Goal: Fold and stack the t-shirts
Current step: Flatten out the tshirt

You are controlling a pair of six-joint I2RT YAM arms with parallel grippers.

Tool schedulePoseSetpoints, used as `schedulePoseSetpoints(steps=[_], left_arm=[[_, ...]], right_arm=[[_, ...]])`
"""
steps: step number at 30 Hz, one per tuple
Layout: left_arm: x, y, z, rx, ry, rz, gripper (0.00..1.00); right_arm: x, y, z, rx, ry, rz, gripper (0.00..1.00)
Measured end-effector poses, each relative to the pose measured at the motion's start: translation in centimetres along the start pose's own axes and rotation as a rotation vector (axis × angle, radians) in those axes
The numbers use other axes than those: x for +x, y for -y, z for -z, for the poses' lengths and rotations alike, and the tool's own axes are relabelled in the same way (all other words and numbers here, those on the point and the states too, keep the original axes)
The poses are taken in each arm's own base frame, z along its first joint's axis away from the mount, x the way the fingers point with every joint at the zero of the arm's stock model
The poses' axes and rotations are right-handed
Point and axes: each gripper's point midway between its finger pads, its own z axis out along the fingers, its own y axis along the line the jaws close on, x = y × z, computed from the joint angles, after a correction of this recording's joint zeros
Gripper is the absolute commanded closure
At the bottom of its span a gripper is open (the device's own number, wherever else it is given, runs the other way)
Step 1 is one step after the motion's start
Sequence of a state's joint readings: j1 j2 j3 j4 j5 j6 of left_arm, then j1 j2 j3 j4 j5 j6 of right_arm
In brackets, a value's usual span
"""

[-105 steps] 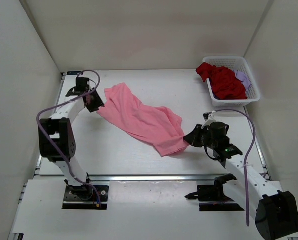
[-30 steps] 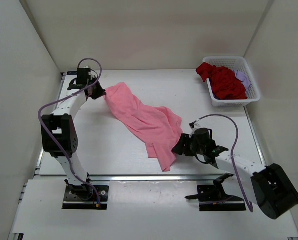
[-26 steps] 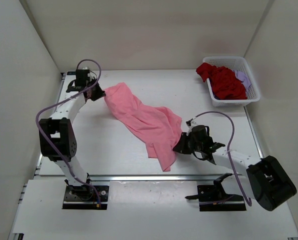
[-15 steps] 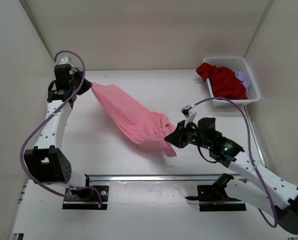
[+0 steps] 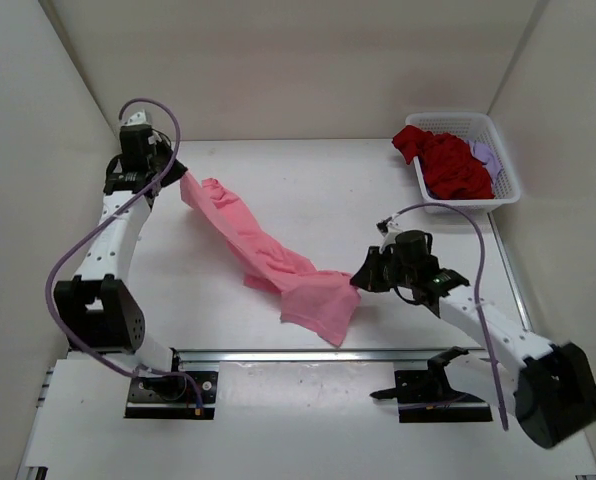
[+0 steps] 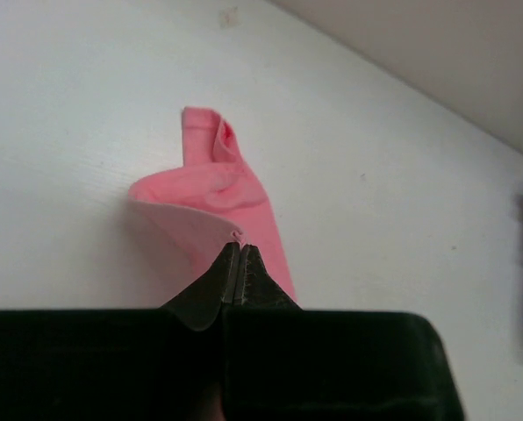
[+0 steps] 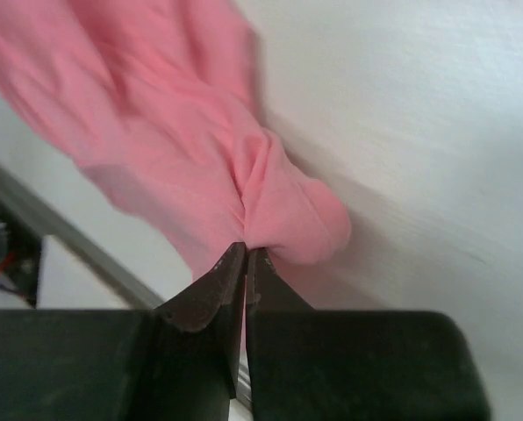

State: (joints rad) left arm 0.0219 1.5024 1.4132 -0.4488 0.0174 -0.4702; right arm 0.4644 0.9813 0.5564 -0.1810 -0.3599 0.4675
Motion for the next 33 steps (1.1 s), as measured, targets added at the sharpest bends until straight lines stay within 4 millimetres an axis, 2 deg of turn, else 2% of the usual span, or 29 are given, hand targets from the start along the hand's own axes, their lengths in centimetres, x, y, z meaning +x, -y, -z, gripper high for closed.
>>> schedulePoseSetpoints(steps=[2, 4, 5, 6, 9, 12, 14, 15, 17, 19, 21, 23, 25, 27, 30, 33], left_arm=[[2.3, -1.0, -2.0, -0.032, -0.065, -0.003, 1.00], [4.1, -2.1, -4.0, -0.063, -0.118, -0.004, 1.00], [5.1, -2.4, -4.9, -0.078, -0.147, -0.007, 1.00], [5.9, -2.8, -5.8, -0.094, -0.168, -0.010, 1.00], [7.7, -2.9, -8.0, -0.119, -0.226, -0.026, 1.00], [8.1, -2.5, -9.5, -0.121, -0.247, -0.036, 1.00], [8.0, -2.2, -9.9, -0.116, -0.247, -0.038, 1.00], [7.9, -2.1, -10.0, -0.114, -0.244, -0.038, 1.00], [7.8, -1.9, -10.0, -0.110, -0.237, -0.038, 1.00], [8.1, -2.0, -9.9, -0.106, -0.230, -0.036, 1.00], [8.9, -2.5, -9.2, -0.107, -0.231, -0.026, 1.00], [10.1, -3.3, -8.3, -0.120, -0.250, -0.018, 1.00], [10.8, -3.6, -7.4, -0.125, -0.260, -0.014, 1.00], [10.8, -3.5, -6.8, -0.121, -0.254, -0.013, 1.00], [10.5, -2.7, -5.3, -0.096, -0.232, -0.018, 1.00], [9.9, -1.8, -3.8, -0.068, -0.204, -0.021, 1.00]], right_arm=[[2.0, 3.1, -1.4, 0.084, -0.086, -0.070, 1.00], [2.5, 5.0, -2.6, 0.137, -0.125, -0.111, 0.98], [2.1, 5.6, -3.1, 0.153, -0.131, -0.127, 0.95], [1.3, 6.2, -3.7, 0.166, -0.132, -0.143, 0.86], [-3.1, 7.7, -5.4, 0.188, -0.063, -0.170, 0.65], [-6.2, 8.4, -5.4, 0.197, 0.027, -0.157, 0.51], [-7.2, 7.9, -4.2, 0.213, 0.070, -0.132, 0.50], [-7.5, 7.4, -3.6, 0.220, 0.091, -0.110, 0.52], [-7.6, 5.4, -2.4, 0.200, 0.130, -0.054, 0.63], [-5.7, 3.1, -1.5, 0.147, 0.134, -0.012, 0.84], [-1.9, 2.0, -1.2, 0.108, 0.084, -0.003, 0.87], [3.5, 2.2, -1.1, 0.110, -0.021, -0.025, 0.83], [8.2, 3.3, -0.8, 0.140, -0.131, -0.051, 0.71], [11.3, 4.3, -0.4, 0.180, -0.208, -0.077, 0.65], [11.5, 3.7, -0.5, 0.164, -0.203, -0.087, 0.59], [11.9, 3.1, -0.6, 0.149, -0.210, -0.083, 0.58]])
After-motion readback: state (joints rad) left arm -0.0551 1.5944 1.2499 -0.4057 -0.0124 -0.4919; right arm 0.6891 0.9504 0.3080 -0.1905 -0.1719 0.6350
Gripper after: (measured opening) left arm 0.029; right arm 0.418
